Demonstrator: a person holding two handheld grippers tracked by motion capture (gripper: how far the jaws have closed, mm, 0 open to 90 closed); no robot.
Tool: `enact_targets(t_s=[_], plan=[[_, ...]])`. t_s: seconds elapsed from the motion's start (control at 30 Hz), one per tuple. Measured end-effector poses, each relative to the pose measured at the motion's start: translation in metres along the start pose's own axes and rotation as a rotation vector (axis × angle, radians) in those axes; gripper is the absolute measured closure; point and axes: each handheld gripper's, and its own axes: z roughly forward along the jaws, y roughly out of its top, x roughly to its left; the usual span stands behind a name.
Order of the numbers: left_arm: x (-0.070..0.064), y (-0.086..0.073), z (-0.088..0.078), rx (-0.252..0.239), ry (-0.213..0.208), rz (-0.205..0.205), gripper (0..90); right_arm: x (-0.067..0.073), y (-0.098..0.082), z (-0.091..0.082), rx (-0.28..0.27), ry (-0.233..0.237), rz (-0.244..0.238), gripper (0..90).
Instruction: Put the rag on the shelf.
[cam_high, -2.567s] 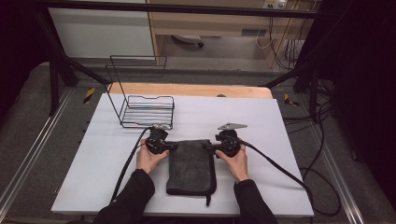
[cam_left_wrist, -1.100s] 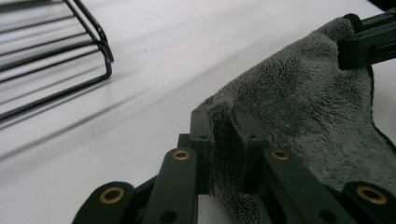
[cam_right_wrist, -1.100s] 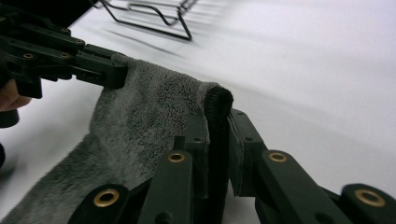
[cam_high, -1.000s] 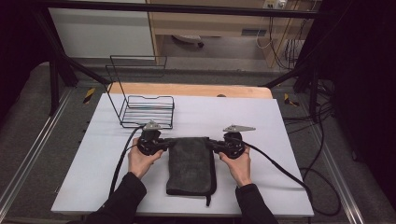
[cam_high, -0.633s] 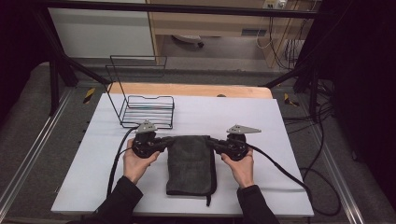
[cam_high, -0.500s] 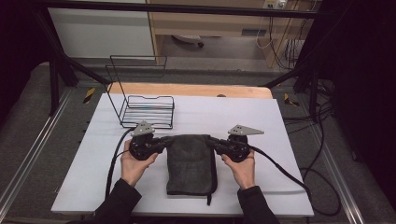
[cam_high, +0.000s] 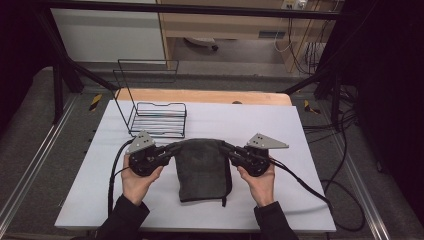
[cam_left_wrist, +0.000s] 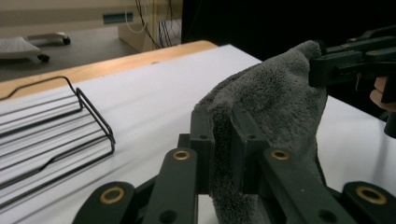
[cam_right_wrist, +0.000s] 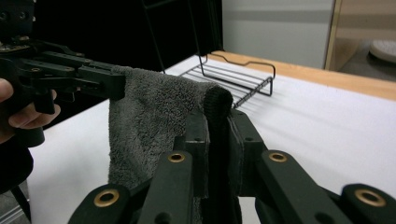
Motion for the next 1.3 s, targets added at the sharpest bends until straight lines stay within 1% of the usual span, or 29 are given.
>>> enact_targets(t_s=[0.07,0.1,0.13,0.17,0.2,0.37,0.43,0.47,0.5,0.6,0.67,0.73,0.77,0.8,0.83,0.87,0.9,0.93,1.03,1.07,1.17,1.23,1.27,1.3], plan=[[-0.002,0.004,-0.005,-0.027,0.004,0.004,80.5,0.003,0.003,-0.002,-0.017,0.002,-0.009,80.6],[-0.002,0.004,-0.005,-0.027,0.004,0.004,80.6,0.004,0.004,-0.003,-0.025,0.003,-0.013,80.5],[-0.002,0.006,-0.008,-0.043,0.006,0.008,80.6,0.006,0.005,-0.004,-0.033,0.005,-0.015,80.6],[-0.002,0.006,-0.008,-0.043,0.006,0.008,80.6,0.007,0.007,-0.005,-0.039,0.009,-0.016,80.6],[-0.003,0.009,-0.012,-0.061,0.009,0.010,80.5,0.008,0.008,-0.006,-0.049,0.010,-0.020,80.6],[-0.003,0.013,-0.017,-0.087,0.020,0.012,80.6,0.016,0.017,-0.007,-0.076,0.006,-0.056,80.6],[-0.002,0.016,-0.019,-0.099,0.020,0.008,80.6,0.018,0.021,-0.007,-0.090,0.005,-0.056,80.6],[-0.001,0.019,-0.022,-0.114,0.024,0.008,80.6,0.019,0.023,-0.006,-0.099,0.005,-0.058,80.6],[-0.001,0.019,-0.022,-0.114,0.024,0.008,80.6,0.019,0.023,-0.006,-0.099,0.005,-0.058,80.6],[0.000,0.025,-0.028,-0.142,0.039,0.014,80.6,0.025,0.031,-0.002,-0.126,0.003,-0.076,80.7],[0.003,0.030,-0.034,-0.173,0.049,0.014,80.6,0.027,0.036,0.000,-0.142,-0.001,-0.080,80.6],[0.005,0.032,-0.037,-0.190,0.053,0.012,80.6,0.029,0.041,0.003,-0.156,-0.002,-0.083,80.7],[0.005,0.032,-0.037,-0.190,0.053,0.012,80.7,0.030,0.044,0.004,-0.164,-0.001,-0.080,80.6],[0.009,0.037,-0.040,-0.209,0.057,0.009,80.7,0.032,0.047,0.006,-0.175,-0.003,-0.084,80.7],[0.009,0.037,-0.040,-0.209,0.057,0.009,80.7,0.033,0.049,0.007,-0.182,-0.002,-0.085,80.7],[0.011,0.040,-0.042,-0.213,0.066,0.010,80.7,0.035,0.053,0.010,-0.187,-0.002,-0.085,80.7],[0.014,0.046,-0.046,-0.231,0.065,0.003,80.8,0.036,0.055,0.011,-0.191,-0.005,-0.087,80.7],[0.016,0.049,-0.048,-0.244,0.071,0.006,80.8,0.037,0.058,0.014,-0.199,-0.008,-0.090,80.7],[0.019,0.057,-0.054,-0.273,0.082,0.007,80.9,0.040,0.067,0.018,-0.224,-0.012,-0.099,80.7],[0.019,0.057,-0.054,-0.273,0.082,0.007,80.9,0.042,0.070,0.020,-0.235,-0.014,-0.101,80.7],[0.020,0.063,-0.060,-0.297,0.098,0.015,81.0,0.047,0.079,0.023,-0.255,-0.019,-0.125,80.7],[0.022,0.066,-0.063,-0.317,0.101,0.011,81.0,0.049,0.081,0.024,-0.259,-0.020,-0.130,80.7],[0.023,0.068,-0.064,-0.324,0.104,0.011,81.0,0.052,0.087,0.026,-0.276,-0.026,-0.146,80.7],[0.024,0.070,-0.066,-0.331,0.107,0.012,81.0,0.052,0.087,0.026,-0.276,-0.026,-0.146,80.7]])
